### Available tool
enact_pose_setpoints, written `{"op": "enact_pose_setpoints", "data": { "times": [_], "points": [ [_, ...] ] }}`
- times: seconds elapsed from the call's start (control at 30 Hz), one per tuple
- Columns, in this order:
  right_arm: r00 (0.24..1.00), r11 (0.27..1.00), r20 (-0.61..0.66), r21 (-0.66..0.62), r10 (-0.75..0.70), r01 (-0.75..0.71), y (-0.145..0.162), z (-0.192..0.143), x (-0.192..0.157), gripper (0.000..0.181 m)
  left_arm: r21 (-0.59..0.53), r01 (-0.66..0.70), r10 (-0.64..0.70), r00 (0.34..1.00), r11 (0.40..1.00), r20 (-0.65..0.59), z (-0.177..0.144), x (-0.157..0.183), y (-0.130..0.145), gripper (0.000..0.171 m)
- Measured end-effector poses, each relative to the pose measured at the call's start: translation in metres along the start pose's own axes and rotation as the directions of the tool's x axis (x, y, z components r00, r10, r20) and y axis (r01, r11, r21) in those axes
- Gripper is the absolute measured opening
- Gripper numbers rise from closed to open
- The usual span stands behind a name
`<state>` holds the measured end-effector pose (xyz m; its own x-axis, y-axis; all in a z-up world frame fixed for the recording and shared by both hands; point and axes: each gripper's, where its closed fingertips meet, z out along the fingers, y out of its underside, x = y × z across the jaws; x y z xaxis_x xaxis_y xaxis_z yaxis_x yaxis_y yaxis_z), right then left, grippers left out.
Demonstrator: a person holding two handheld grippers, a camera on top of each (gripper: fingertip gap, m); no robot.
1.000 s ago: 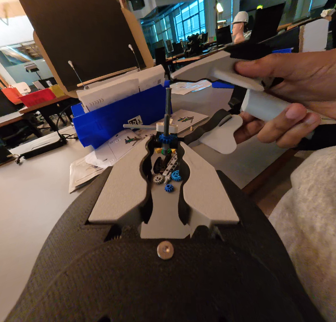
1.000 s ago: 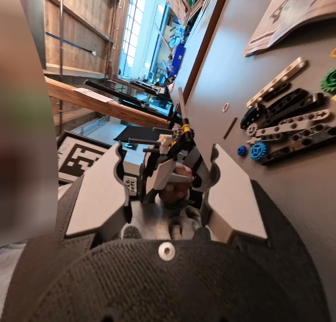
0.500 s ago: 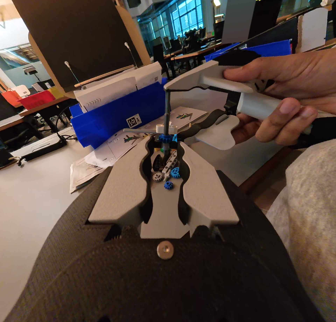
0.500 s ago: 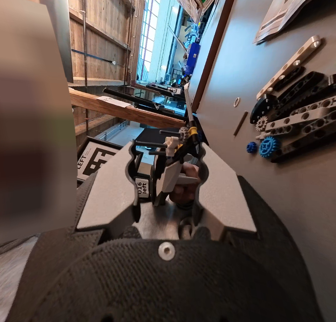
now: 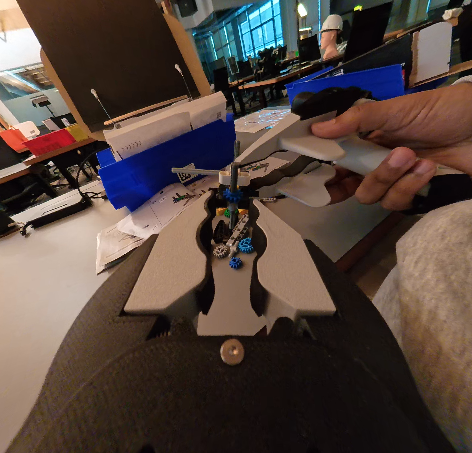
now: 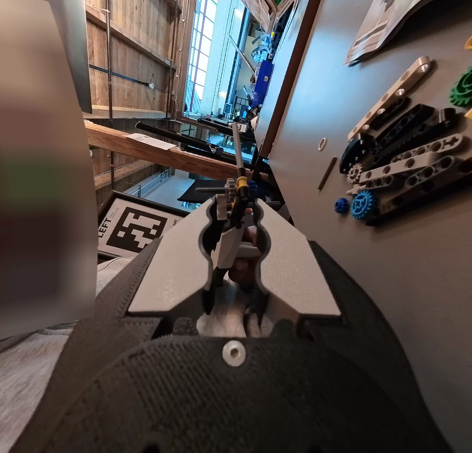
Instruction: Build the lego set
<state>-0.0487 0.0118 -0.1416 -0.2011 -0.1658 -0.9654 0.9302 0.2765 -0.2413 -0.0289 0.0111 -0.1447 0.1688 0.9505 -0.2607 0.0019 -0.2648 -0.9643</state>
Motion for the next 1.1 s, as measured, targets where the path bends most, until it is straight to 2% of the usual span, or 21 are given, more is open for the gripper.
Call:
{"op": "enact_pose_setpoints", "data": {
  "times": [0.1,0.2,0.3,0.53,0.73,0.83,1.1],
  "points": [
    [1.000,1.000,-0.001,0.000,-0.001,0.001,0.0002,0.0000,0.0003,0.027,-0.002,0.002,-0.002,1.000,1.000,-0.001,0.0002,0.0001,0.0002,0.023],
    [1.000,1.000,0.006,-0.007,-0.011,0.011,0.0017,0.0008,-0.0020,0.046,-0.015,0.003,-0.003,1.000,1.000,-0.002,0.0012,0.0005,0.0025,0.023],
    [0.999,0.999,-0.004,-0.023,-0.034,0.034,0.0041,0.0028,-0.0032,0.054,-0.023,-0.004,0.004,1.000,1.000,-0.004,0.0022,0.0018,0.0038,0.023],
    [0.999,0.999,-0.035,-0.026,-0.040,0.039,0.0047,0.0019,0.0035,0.030,-0.009,-0.006,0.006,1.000,1.000,-0.005,0.0018,0.0032,0.0004,0.023],
    [0.998,0.999,-0.040,-0.027,-0.042,0.041,0.0047,0.0027,0.0045,0.029,-0.015,-0.001,0.001,1.000,1.000,-0.005,0.0025,0.0031,0.0012,0.023],
    [0.998,0.999,-0.033,-0.028,-0.044,0.043,0.0042,0.0031,0.0025,0.036,-0.019,0.005,-0.005,1.000,1.000,-0.004,0.0029,0.0024,0.0019,0.023],
    [0.997,0.998,-0.049,-0.039,-0.059,0.058,0.0044,0.0032,0.0041,0.028,-0.015,0.005,-0.005,1.000,1.000,-0.002,0.0029,0.0024,0.0010,0.023]
  ]
}}
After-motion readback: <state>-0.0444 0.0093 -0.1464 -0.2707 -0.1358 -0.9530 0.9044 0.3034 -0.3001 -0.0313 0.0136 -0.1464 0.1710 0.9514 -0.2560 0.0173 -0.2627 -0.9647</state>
